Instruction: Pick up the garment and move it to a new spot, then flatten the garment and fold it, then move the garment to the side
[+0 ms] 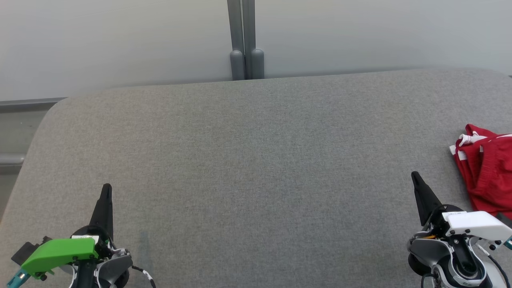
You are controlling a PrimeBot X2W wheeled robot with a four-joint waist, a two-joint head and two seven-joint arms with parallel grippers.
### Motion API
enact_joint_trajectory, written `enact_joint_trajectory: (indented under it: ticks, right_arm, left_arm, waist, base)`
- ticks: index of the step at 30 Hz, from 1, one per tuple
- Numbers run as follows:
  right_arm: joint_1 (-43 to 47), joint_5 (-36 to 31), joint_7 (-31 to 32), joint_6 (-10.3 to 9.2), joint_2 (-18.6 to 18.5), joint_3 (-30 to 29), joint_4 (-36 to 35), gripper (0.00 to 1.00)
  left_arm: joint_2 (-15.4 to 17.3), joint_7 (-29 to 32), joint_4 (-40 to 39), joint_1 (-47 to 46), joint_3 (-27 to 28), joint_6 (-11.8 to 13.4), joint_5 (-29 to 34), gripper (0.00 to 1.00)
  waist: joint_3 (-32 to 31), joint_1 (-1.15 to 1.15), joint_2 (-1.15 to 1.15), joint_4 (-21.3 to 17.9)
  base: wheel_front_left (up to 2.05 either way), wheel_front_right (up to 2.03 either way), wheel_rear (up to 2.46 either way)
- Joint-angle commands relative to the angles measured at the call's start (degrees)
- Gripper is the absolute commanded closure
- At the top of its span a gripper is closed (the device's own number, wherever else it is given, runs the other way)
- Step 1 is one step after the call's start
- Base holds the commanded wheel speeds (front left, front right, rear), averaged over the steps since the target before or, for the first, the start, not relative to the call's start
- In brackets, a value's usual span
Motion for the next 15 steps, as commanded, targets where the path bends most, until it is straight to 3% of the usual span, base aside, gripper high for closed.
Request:
enact_joint_trajectory:
  ticks: [1, 15]
  right_arm:
    - [0.5, 0.4, 0.2, 0.04, -0.2, -0.1, -0.3, 1.0]
    - [0.5, 0.4, 0.2, 0.04, -0.2, -0.1, -0.3, 1.0]
  left_arm:
    - [0.4, 0.2, -0.1, -0.7, 0.2, -0.3, 0.0, 1.0]
    - [0.4, 0.2, -0.1, -0.7, 0.2, -0.3, 0.0, 1.0]
  waist:
    - [0.0, 0.0, 0.0, 0.0]
    - [0.0, 0.0, 0.0, 0.0]
  base:
    - [0.0, 0.0, 0.0]
    - [0.0, 0.0, 0.0]
